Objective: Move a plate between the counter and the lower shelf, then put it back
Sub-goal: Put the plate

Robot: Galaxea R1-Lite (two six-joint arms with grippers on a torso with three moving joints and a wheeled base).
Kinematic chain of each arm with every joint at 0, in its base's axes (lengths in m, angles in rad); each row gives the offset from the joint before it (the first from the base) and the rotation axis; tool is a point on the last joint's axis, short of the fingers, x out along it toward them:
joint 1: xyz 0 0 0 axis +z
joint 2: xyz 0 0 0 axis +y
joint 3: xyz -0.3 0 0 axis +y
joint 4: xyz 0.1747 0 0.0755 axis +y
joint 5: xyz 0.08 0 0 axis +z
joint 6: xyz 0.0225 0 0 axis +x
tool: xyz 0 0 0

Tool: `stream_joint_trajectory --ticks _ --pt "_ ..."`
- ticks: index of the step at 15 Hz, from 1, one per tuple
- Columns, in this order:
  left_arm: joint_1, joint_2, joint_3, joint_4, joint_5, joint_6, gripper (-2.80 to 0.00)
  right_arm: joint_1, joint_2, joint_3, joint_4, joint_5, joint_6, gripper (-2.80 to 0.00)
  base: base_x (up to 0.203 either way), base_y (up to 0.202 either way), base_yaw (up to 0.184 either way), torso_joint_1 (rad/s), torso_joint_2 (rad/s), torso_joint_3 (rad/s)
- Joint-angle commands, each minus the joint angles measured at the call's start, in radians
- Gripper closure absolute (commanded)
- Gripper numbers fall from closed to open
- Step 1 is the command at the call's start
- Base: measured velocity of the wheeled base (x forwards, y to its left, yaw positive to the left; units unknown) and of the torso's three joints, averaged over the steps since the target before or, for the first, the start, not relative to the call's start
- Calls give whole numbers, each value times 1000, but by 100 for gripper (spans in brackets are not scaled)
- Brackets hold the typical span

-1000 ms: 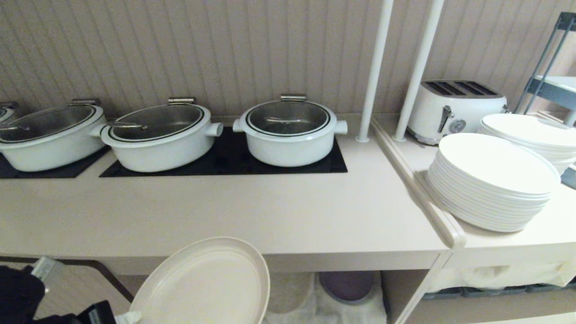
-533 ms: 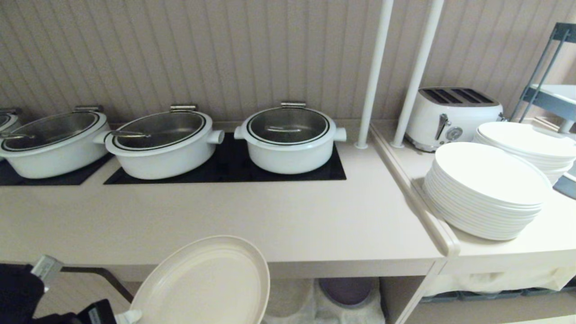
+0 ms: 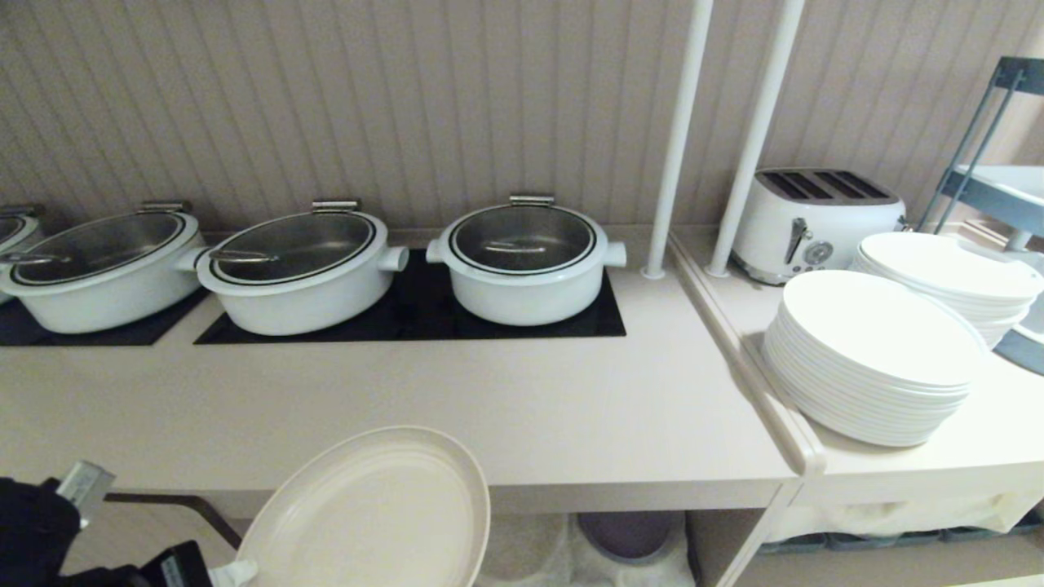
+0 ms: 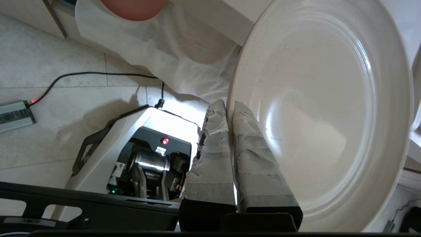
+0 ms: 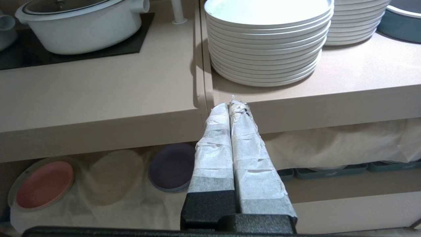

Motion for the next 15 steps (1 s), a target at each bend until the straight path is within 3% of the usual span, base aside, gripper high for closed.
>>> stream_joint_trajectory --ticks 1,9,15 --pt "0 1 0 2 2 -6 0 0 0 0 0 -1 0 0 0 0 0 0 0 0" --pt "3 17 -16 -2 2 -8 0 0 0 0 0 -1 2 0 0 0 0 0 0 0" --pt "1 163 -155 -7 1 -5 0 0 0 0 0 -1 4 0 0 0 0 0 0 0"
